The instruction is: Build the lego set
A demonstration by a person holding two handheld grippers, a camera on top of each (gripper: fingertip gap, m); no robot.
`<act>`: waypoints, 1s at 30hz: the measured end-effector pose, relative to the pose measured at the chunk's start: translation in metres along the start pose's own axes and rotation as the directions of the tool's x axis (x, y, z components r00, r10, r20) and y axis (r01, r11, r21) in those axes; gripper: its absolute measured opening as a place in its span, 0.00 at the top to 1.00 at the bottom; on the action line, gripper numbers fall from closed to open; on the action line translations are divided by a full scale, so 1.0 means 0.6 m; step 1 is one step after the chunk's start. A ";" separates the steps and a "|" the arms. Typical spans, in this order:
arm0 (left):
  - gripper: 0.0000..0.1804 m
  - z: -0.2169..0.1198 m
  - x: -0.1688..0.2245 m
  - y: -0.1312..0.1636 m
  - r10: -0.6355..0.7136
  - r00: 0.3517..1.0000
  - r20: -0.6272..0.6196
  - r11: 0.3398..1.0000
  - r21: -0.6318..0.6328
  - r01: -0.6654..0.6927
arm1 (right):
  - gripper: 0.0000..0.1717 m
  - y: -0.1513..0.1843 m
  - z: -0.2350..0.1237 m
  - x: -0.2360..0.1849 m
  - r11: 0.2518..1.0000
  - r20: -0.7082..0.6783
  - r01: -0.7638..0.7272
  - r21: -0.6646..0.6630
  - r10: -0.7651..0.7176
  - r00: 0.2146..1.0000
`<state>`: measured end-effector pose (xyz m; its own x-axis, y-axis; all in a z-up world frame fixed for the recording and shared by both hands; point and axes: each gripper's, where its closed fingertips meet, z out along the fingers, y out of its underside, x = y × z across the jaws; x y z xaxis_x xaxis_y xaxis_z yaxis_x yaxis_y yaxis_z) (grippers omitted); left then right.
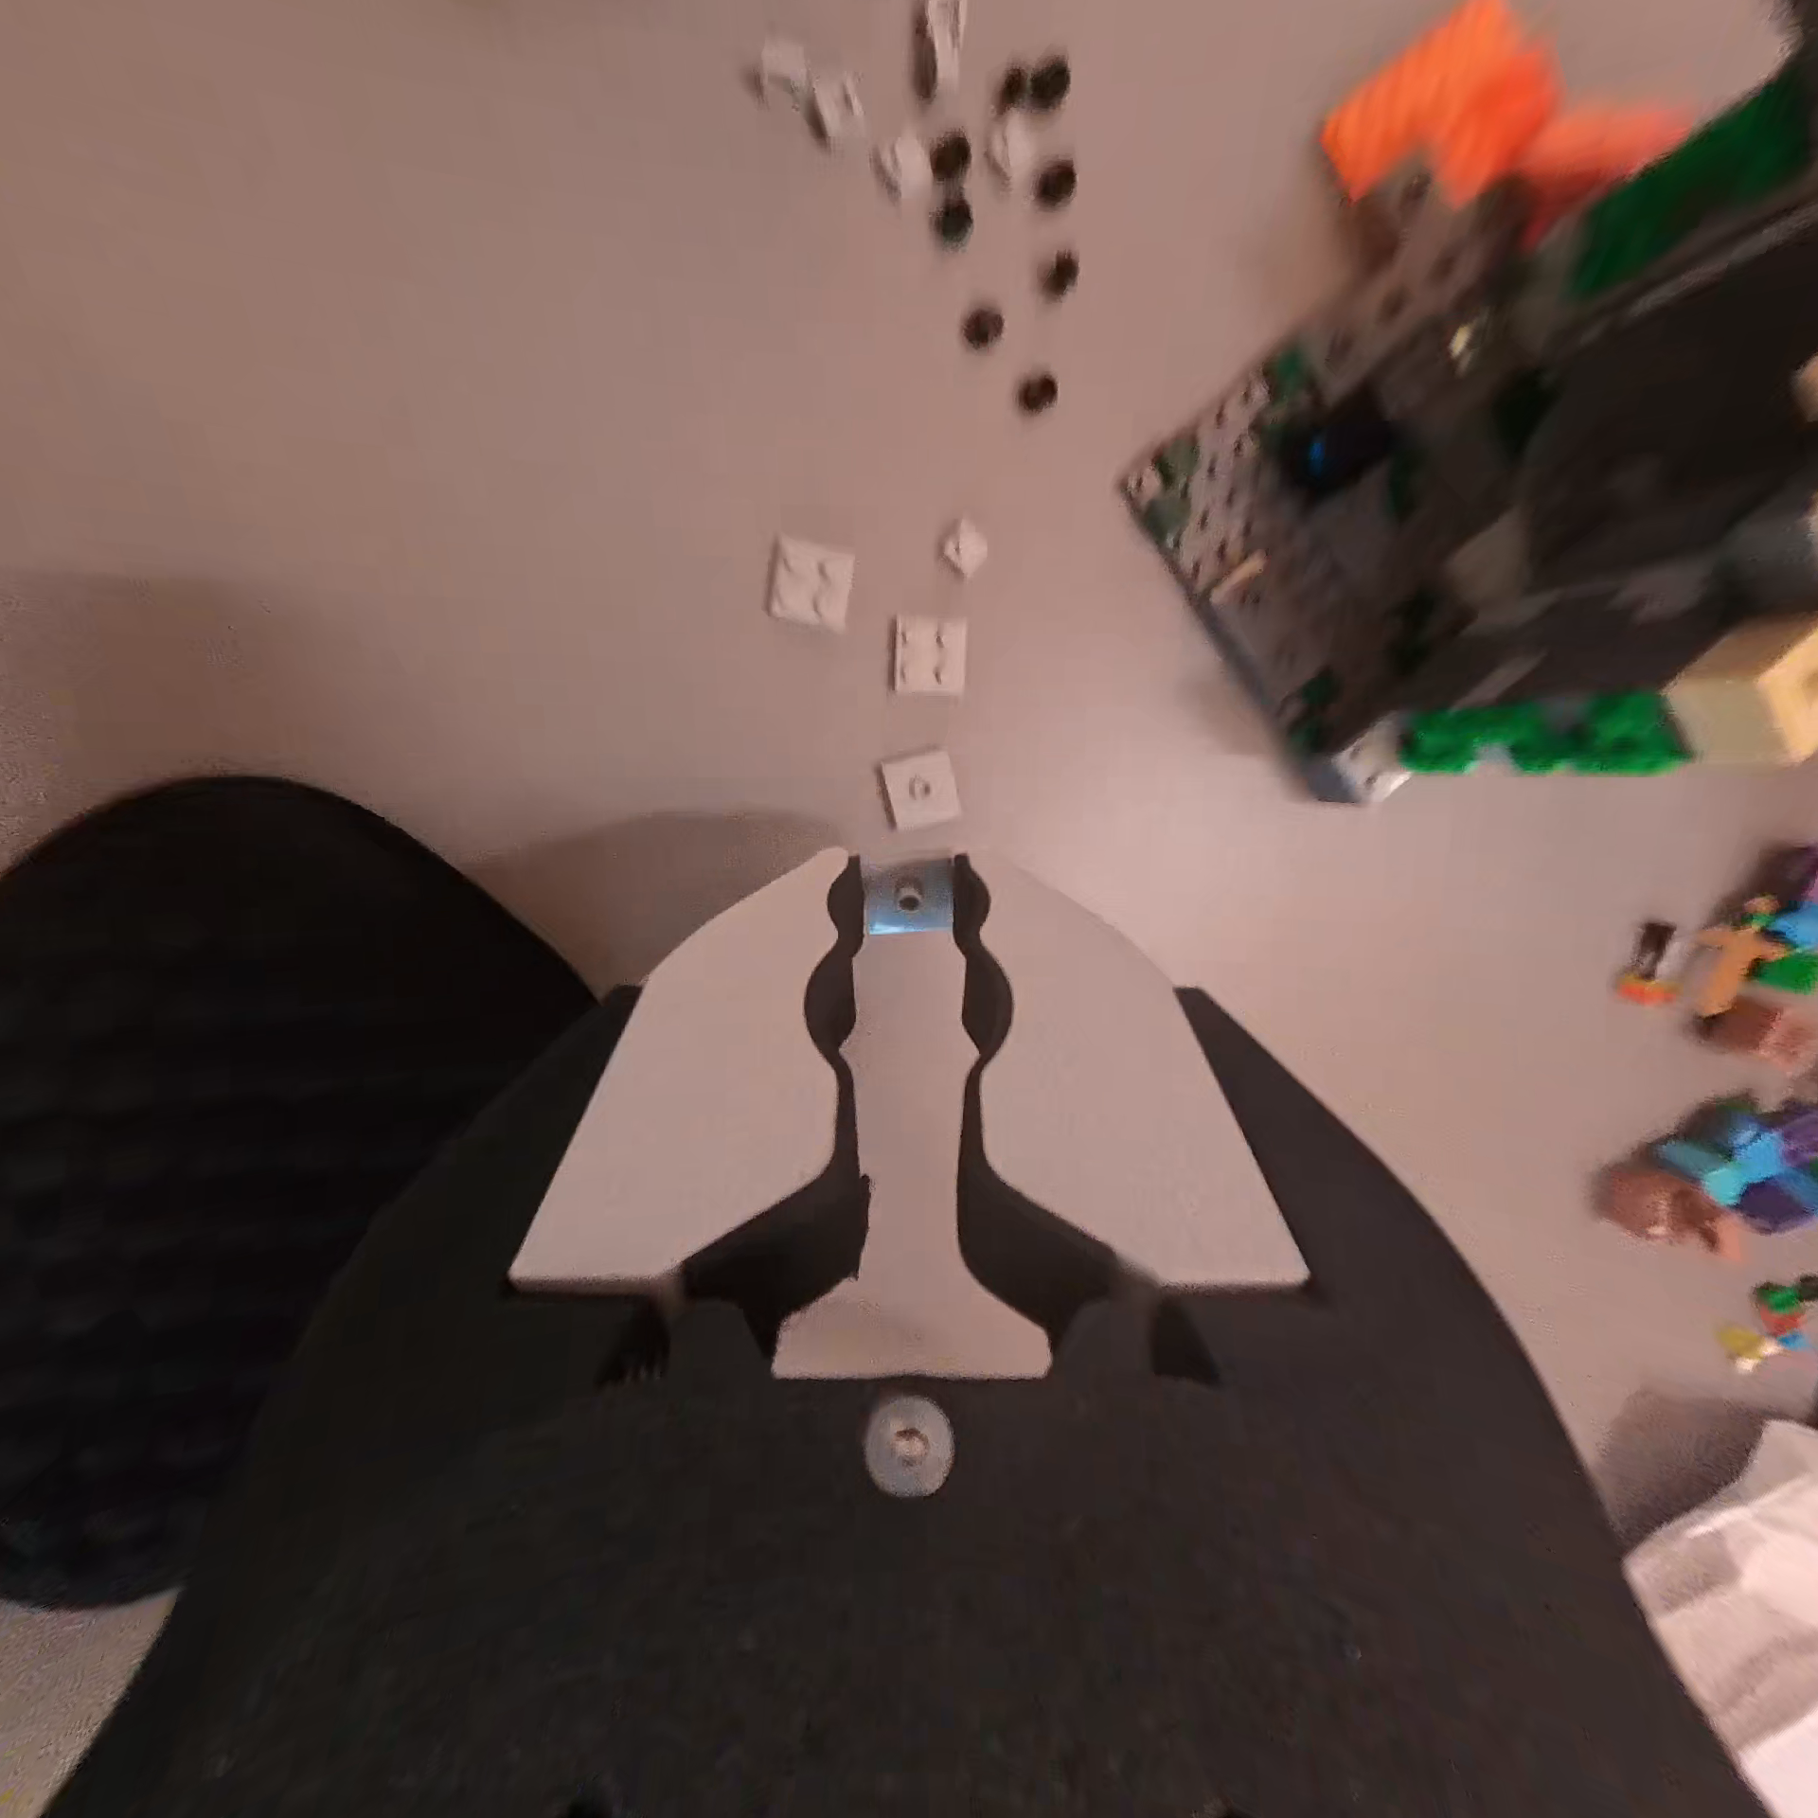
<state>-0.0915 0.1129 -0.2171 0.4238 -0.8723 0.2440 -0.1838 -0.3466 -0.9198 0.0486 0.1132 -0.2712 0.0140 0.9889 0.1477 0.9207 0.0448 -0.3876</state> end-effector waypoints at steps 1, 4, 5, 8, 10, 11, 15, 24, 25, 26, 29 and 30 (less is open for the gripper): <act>0.93 0.001 -0.007 0.006 0.032 0.999 0.038 0.999 -0.016 -0.031 | 0.90 0.011 0.007 0.002 1.000 0.027 -0.016 -0.027 0.017 0.999; 0.94 0.001 -0.023 0.018 0.121 0.984 0.133 0.992 -0.049 -0.115 | 0.90 0.022 0.020 -0.006 0.996 0.110 -0.042 -0.074 0.050 0.993; 0.94 0.002 -0.026 0.021 0.138 0.978 0.156 0.990 -0.054 -0.131 | 0.90 0.022 0.025 -0.009 0.995 0.124 -0.044 -0.089 0.055 0.991; 0.94 0.008 -0.026 0.031 0.175 0.969 0.175 0.983 -0.079 -0.163 | 0.90 0.017 0.038 -0.024 0.993 0.141 -0.012 -0.120 0.029 0.990; 0.94 0.009 -0.026 0.031 0.199 0.961 0.191 0.979 -0.084 -0.186 | 0.90 0.008 0.046 -0.033 0.992 0.140 0.004 -0.123 0.013 0.990; 0.94 0.009 -0.026 0.031 0.204 0.959 0.196 0.978 -0.084 -0.191 | 0.90 0.005 0.050 -0.036 0.993 0.139 0.008 -0.122 0.009 0.990; 0.93 0.008 -0.027 0.030 0.209 0.956 0.204 0.977 -0.077 -0.197 | 0.90 0.001 0.061 -0.043 0.991 0.134 0.021 -0.133 -0.003 0.991; 0.91 0.005 -0.033 0.031 0.225 0.948 0.225 0.974 -0.082 -0.211 | 0.88 -0.005 0.064 -0.045 0.993 0.121 0.014 -0.120 0.000 0.993; 0.92 0.005 -0.033 0.031 0.227 0.947 0.227 0.973 -0.083 -0.214 | 0.88 -0.005 0.064 -0.045 0.993 0.121 0.014 -0.119 0.000 0.993; 0.92 0.005 -0.033 0.032 0.230 0.946 0.229 0.973 -0.086 -0.215 | 0.88 -0.005 0.063 -0.045 0.993 0.121 0.013 -0.116 0.001 0.993; 0.92 0.006 -0.034 0.034 0.240 0.942 0.236 0.970 -0.095 -0.223 | 0.88 -0.011 0.057 -0.044 0.996 0.105 -0.002 -0.087 0.011 0.994; 0.92 0.006 -0.035 0.034 0.243 0.940 0.240 0.969 -0.097 -0.225 | 0.88 -0.015 0.052 -0.041 0.998 0.092 -0.015 -0.065 0.021 0.996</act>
<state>-0.1009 0.1256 -0.2423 0.5664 -0.8214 -0.0674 -0.3597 -0.1728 -0.9169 0.0278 0.0928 -0.2998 -0.0031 0.9985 0.0552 0.9439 0.0211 -0.3296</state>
